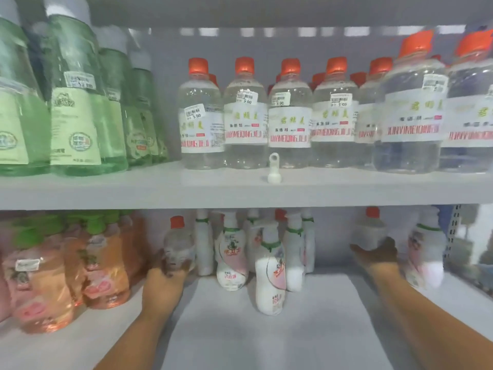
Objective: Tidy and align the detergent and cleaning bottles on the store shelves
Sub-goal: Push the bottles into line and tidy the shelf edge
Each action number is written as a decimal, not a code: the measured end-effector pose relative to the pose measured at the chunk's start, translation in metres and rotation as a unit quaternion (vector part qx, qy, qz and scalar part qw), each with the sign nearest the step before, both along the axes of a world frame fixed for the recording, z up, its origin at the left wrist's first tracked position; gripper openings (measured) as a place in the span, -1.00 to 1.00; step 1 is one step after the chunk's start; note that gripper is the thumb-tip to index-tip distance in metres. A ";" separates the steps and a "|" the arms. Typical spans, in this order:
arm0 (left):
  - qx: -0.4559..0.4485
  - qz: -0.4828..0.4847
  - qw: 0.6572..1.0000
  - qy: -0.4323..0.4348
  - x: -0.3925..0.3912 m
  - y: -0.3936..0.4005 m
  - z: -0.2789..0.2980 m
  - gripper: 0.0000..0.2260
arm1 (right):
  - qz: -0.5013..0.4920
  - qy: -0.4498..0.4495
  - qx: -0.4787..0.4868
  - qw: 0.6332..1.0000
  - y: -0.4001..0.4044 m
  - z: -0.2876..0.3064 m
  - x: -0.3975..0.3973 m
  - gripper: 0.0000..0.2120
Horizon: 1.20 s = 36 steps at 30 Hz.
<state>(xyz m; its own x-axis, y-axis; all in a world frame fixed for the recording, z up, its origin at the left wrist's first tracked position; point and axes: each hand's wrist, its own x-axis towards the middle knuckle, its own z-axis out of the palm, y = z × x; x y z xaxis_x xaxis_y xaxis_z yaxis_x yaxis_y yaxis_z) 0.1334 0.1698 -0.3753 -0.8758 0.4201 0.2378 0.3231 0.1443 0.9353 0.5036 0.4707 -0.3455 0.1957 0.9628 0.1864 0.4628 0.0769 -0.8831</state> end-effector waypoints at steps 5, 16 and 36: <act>0.044 -0.031 0.997 0.054 -0.003 -0.006 0.003 -0.59 | 0.033 -0.029 0.063 0.997 -0.028 -0.008 0.002 -0.64; 0.001 -0.132 0.989 0.062 0.095 -0.062 0.008 -0.67 | 0.190 0.002 0.099 0.977 -0.196 -0.024 0.019 -0.45; 0.177 -0.289 0.919 0.201 0.284 -0.206 0.193 -0.43 | 0.371 0.101 0.262 0.885 -0.368 0.176 0.100 -0.27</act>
